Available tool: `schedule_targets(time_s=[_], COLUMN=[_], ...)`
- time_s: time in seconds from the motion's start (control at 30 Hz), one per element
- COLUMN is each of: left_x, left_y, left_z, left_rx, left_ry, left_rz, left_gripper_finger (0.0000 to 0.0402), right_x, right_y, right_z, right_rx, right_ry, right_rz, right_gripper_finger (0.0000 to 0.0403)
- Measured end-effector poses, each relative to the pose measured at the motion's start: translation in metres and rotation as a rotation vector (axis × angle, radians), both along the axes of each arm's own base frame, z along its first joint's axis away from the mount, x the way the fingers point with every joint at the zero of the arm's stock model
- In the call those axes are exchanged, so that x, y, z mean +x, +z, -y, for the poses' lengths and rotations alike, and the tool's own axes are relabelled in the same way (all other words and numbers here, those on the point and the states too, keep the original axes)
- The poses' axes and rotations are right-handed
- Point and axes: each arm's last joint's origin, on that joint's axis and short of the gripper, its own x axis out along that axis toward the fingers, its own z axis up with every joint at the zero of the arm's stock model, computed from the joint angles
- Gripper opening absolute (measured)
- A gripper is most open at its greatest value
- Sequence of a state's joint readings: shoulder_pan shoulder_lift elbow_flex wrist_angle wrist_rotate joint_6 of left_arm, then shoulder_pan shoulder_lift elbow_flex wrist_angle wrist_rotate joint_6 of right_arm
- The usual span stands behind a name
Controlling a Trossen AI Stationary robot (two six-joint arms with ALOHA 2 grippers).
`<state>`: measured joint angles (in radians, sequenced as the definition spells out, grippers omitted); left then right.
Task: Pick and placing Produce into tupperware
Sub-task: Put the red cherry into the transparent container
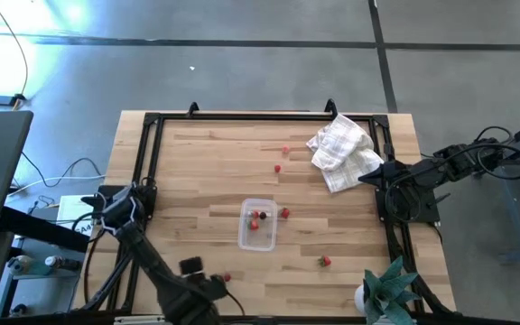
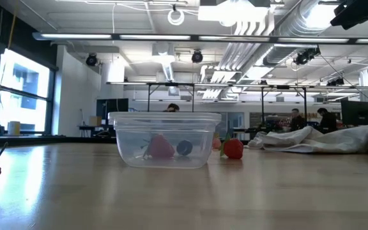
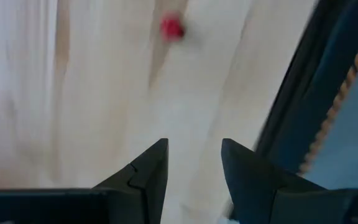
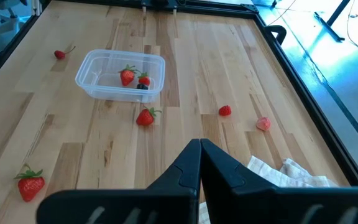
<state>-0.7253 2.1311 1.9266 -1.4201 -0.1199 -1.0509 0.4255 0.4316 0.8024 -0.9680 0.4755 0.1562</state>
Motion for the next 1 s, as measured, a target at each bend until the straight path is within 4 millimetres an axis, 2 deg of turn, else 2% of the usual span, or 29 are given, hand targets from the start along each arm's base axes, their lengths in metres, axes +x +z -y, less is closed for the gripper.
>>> schedule_targets(time_s=[0.17, 0.27, 0.63, 0.77, 0.9, 1.0], left_x=[0.014, 0.023, 0.05, 0.047, 0.037, 0.03], left_y=[0.0, 0.0, -0.002, -0.013, -0.024, -0.022], left_z=[-0.017, -0.028, -0.059, -0.061, -0.055, -0.047], left_rx=[0.062, 0.07, 0.08, 0.006, -0.072, -0.094], left_ry=[-0.426, -0.617, -0.99, -1.165, -1.354, -1.462], left_rz=[-0.036, -0.066, -0.079, -0.141, -0.195, -0.188], left_gripper_finger=[0.0138, 0.0138, 0.0138, 0.0138, 0.0138, 0.0138], right_x=[0.0, 0.0, 0.0, 0.0, 0.0, 0.0], right_y=[0.0, 0.0, 0.0, 0.0, 0.0, 0.0], right_z=[0.0, 0.0, 0.0, 0.0, 0.0, 0.0], right_rx=[0.0, 0.0, 0.0, 0.0, 0.0, 0.0], right_ry=[0.0, 0.0, 0.0, 0.0, 0.0, 0.0], right_rz=[0.0, 0.0, 0.0, 0.0, 0.0, 0.0], right_gripper_finger=[0.0, 0.0, 0.0, 0.0, 0.0, 0.0])
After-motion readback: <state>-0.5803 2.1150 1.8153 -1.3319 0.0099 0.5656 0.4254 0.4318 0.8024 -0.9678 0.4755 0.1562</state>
